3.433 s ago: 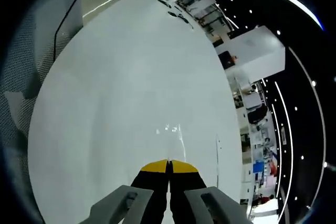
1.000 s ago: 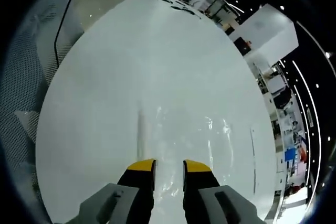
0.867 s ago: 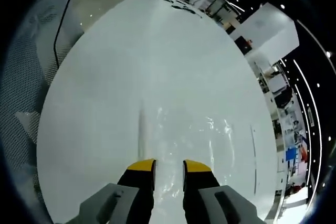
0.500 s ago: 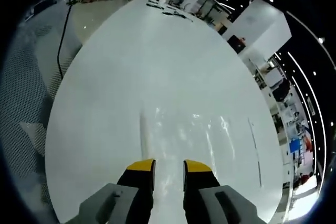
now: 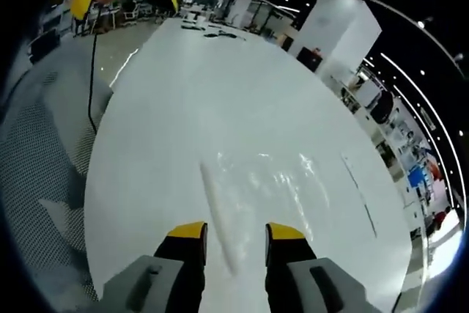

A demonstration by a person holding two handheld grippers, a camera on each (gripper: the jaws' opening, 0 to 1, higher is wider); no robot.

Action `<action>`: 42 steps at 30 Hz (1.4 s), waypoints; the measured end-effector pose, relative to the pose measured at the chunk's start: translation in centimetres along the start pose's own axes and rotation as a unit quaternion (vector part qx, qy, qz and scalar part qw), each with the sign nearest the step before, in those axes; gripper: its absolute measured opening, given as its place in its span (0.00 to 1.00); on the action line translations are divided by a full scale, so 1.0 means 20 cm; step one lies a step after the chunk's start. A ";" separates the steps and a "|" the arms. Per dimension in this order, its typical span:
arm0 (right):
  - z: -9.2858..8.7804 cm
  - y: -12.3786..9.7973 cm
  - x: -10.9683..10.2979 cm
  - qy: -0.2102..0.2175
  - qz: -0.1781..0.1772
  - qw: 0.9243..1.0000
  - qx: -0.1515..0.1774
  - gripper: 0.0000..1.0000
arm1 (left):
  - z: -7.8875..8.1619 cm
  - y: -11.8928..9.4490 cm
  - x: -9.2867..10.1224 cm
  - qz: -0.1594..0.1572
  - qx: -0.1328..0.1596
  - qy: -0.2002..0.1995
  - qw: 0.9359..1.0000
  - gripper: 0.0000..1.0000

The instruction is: Arrange the food packaging bags into a neat stack by flattening each bag and aligning their edges.

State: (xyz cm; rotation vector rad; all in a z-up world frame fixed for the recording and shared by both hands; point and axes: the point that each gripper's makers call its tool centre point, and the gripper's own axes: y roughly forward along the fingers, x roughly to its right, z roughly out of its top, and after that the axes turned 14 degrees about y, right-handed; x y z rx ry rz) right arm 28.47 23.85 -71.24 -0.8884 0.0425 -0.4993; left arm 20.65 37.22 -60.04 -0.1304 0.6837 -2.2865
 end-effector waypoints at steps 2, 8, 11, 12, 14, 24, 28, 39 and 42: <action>0.00 -0.01 0.00 0.011 -0.002 1.000 0.006 0.31 | -0.02 0.00 0.00 0.001 0.001 0.001 1.000 0.55; -0.01 -0.08 -0.03 0.044 -0.005 0.999 0.021 0.35 | -0.08 -0.01 0.00 0.004 0.001 -0.002 1.000 0.56; -0.02 -0.11 -0.05 0.058 -0.005 0.998 0.029 0.37 | -0.12 -0.01 0.00 0.007 -0.002 -0.007 1.000 0.57; -0.02 -0.12 -0.06 0.059 -0.006 0.998 0.029 0.38 | -0.14 -0.01 0.00 0.009 -0.003 -0.009 1.000 0.57; -0.02 -0.14 -0.08 0.065 -0.005 0.997 0.034 0.40 | -0.16 -0.02 0.01 0.011 -0.005 -0.011 1.000 0.58; -0.02 -0.24 -0.13 0.103 -0.013 0.993 0.059 0.49 | -0.23 -0.05 0.03 0.020 -0.008 -0.017 1.000 0.58; -0.05 -0.26 -0.14 0.120 -0.016 0.991 0.063 0.52 | -0.26 -0.05 0.03 0.022 -0.008 -0.024 0.999 0.59; -0.11 -0.34 -0.19 0.165 -0.027 0.983 0.080 0.61 | -0.32 -0.04 0.06 0.022 -0.013 -0.033 0.999 0.61; -0.13 -0.36 -0.21 0.179 -0.030 0.980 0.081 0.62 | -0.33 -0.04 0.06 0.021 -0.016 -0.037 0.999 0.61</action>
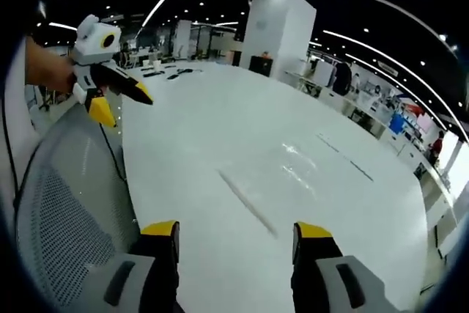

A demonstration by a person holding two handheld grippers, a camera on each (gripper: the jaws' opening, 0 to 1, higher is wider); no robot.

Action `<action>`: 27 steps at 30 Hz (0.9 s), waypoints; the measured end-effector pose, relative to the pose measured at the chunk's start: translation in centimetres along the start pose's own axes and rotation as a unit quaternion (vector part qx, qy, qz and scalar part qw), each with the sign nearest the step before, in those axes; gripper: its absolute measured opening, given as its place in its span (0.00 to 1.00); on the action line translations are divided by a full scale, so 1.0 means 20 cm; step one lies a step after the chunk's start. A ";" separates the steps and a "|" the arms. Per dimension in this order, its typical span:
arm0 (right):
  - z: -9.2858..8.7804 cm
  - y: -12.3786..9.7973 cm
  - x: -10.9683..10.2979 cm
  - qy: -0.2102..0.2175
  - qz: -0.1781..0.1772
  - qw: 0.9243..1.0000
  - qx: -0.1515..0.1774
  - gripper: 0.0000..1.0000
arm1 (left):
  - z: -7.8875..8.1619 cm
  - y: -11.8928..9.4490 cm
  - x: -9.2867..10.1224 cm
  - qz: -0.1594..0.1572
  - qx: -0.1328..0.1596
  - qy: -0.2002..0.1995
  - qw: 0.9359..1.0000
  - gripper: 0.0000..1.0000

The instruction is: Arrange the food packaging bags into a neat stack by flattening each bag and aligning their edges.

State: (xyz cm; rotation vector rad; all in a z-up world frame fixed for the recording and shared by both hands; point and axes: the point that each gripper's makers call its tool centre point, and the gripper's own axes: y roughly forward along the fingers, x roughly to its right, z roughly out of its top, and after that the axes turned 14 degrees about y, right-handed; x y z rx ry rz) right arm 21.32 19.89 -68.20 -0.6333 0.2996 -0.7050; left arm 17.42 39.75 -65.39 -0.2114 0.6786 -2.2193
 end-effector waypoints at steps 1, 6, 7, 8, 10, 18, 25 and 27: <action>0.00 -0.01 0.00 0.007 -0.002 1.000 0.001 0.63 | 0.00 0.00 0.00 0.000 0.000 -0.001 1.000 0.61; -0.02 -0.04 0.01 0.036 -0.008 0.999 0.009 0.68 | -0.04 0.00 0.00 0.001 -0.004 -0.004 1.000 0.62; -0.03 -0.05 0.01 0.049 -0.010 0.999 0.010 0.70 | -0.04 0.00 0.00 0.001 -0.004 -0.005 1.000 0.62; -0.03 -0.05 0.02 0.052 -0.012 0.999 0.009 0.72 | -0.04 0.00 0.00 0.001 -0.004 -0.006 1.000 0.62; -0.06 -0.06 0.02 0.055 -0.016 0.998 0.005 0.74 | -0.05 0.00 0.00 0.001 -0.006 -0.009 1.000 0.63; -0.09 -0.08 0.01 0.097 -0.020 0.995 0.015 0.80 | -0.09 0.00 0.01 0.002 -0.011 -0.018 1.000 0.66; -0.09 -0.09 -0.03 0.126 -0.022 0.992 0.023 0.89 | -0.13 -0.02 0.01 0.006 -0.015 -0.028 0.999 0.67; -0.08 -0.09 -0.04 0.136 -0.020 0.990 0.027 0.91 | -0.13 -0.02 0.01 0.007 -0.014 -0.030 0.999 0.68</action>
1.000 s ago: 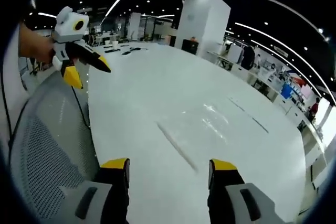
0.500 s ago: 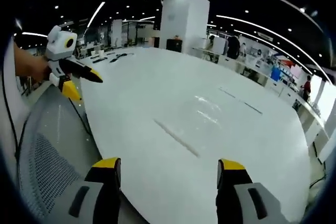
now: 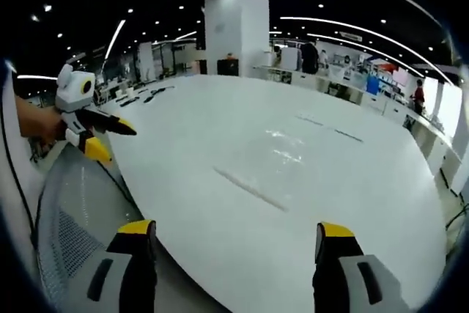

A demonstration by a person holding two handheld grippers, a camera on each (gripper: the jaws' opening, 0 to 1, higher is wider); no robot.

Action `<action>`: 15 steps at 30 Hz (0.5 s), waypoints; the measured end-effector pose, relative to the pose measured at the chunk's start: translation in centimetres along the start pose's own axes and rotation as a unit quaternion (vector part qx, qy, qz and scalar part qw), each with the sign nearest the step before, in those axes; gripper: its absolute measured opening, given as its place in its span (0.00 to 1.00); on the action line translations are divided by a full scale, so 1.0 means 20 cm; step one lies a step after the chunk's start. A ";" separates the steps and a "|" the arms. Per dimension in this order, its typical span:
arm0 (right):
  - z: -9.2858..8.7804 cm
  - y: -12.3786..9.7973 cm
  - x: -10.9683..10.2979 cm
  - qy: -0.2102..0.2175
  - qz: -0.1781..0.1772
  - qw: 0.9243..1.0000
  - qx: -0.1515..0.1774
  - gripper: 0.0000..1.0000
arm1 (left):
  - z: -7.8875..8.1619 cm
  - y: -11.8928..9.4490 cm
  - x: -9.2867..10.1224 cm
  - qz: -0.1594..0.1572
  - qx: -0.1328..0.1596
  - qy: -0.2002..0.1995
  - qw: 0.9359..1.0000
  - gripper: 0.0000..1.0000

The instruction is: Arrange the food packaging bags into a neat stack by flattening each bag and aligning their edges.

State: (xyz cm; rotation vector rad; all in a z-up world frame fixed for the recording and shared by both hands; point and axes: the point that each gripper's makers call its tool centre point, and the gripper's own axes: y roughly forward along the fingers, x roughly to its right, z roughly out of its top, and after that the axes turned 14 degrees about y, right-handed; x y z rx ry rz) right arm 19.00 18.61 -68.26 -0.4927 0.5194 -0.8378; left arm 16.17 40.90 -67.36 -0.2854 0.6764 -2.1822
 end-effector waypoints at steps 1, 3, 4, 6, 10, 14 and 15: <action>0.00 0.00 0.00 0.002 -0.001 1.000 0.001 0.92 | 0.00 0.00 0.00 0.001 0.001 -0.001 1.000 0.68; -0.01 -0.01 -0.01 0.010 0.002 1.000 0.002 0.94 | 0.01 0.00 0.00 0.002 0.003 -0.004 1.000 0.69; -0.01 -0.01 -0.01 0.011 0.001 1.000 0.000 0.95 | 0.01 0.00 0.00 0.002 0.003 -0.005 1.000 0.69; -0.01 -0.02 -0.02 0.018 0.001 1.000 0.003 0.96 | 0.01 -0.01 0.01 0.003 0.005 -0.006 1.000 0.70; 0.00 -0.03 -0.03 0.028 0.004 1.000 0.011 0.99 | 0.02 -0.02 0.01 0.006 0.012 -0.012 1.000 0.71; 0.02 -0.04 -0.04 0.034 0.001 0.999 0.019 1.00 | 0.02 -0.02 -0.01 0.010 0.017 -0.016 1.000 0.73; 0.02 -0.04 -0.05 0.037 0.003 0.999 0.021 1.00 | 0.02 -0.03 -0.01 0.012 0.020 -0.016 1.000 0.73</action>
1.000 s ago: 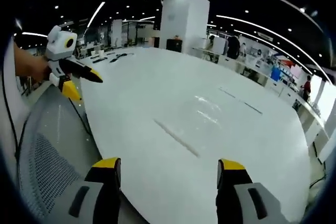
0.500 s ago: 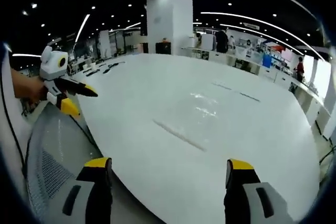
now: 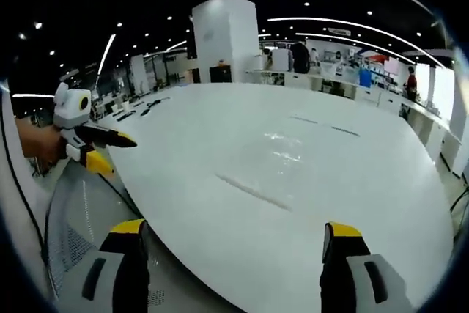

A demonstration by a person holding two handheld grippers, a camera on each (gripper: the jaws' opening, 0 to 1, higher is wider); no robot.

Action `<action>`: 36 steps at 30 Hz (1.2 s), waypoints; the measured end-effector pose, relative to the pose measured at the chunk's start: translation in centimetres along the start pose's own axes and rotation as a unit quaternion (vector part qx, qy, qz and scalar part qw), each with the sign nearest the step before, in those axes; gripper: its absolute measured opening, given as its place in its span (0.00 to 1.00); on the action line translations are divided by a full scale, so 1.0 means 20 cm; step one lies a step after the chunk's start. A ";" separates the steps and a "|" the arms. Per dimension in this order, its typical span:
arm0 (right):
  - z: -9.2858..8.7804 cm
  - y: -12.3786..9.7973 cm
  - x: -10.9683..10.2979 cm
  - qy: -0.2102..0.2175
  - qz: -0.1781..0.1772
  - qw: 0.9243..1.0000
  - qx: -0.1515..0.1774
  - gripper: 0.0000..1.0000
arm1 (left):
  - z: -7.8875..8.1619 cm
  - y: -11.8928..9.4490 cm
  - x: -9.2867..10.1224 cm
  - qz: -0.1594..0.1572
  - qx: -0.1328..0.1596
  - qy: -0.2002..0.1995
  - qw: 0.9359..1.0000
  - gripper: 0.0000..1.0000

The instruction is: Arrange the food packaging bags into a neat stack by flattening each bag and aligning their edges.

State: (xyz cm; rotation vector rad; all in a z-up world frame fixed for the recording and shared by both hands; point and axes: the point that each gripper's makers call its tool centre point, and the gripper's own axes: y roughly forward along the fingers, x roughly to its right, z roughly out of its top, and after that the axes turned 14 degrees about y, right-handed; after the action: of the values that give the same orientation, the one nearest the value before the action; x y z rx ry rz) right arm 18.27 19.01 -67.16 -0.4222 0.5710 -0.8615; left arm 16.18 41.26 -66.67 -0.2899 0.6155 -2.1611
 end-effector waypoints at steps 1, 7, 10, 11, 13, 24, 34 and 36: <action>0.00 0.00 0.00 0.004 0.001 1.000 0.001 1.00 | 0.01 0.00 0.00 0.002 0.002 0.000 1.000 0.73; 0.03 0.00 -0.03 0.032 0.010 0.999 0.015 1.00 | 0.02 -0.01 -0.01 0.012 0.009 0.001 1.000 0.75; 0.03 0.00 -0.03 0.056 0.015 0.998 0.021 1.00 | 0.03 -0.01 -0.01 0.016 0.015 -0.002 1.000 0.75; 0.03 0.00 -0.03 0.056 0.012 0.998 0.021 1.00 | 0.04 -0.01 0.00 0.016 0.017 -0.003 1.000 0.75; 0.04 -0.01 -0.01 0.066 0.010 0.997 0.024 1.00 | 0.06 -0.01 0.01 0.018 0.021 -0.005 1.000 0.75; 0.07 -0.02 -0.02 0.091 -0.004 0.995 0.041 1.00 | 0.07 -0.01 0.02 0.028 0.023 -0.019 0.999 0.79; 0.06 -0.03 -0.04 0.085 -0.015 0.995 0.043 1.00 | 0.10 -0.01 0.01 0.047 0.049 -0.027 0.997 0.82; 0.05 -0.02 -0.03 0.086 -0.015 0.995 0.040 1.00 | 0.09 -0.01 -0.01 0.049 0.050 -0.029 0.997 0.82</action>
State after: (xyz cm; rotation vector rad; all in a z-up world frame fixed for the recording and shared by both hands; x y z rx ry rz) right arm 18.31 19.39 -65.90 -0.2849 0.6879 -0.9523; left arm 16.84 40.93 -64.95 -0.2616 0.4782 -2.0736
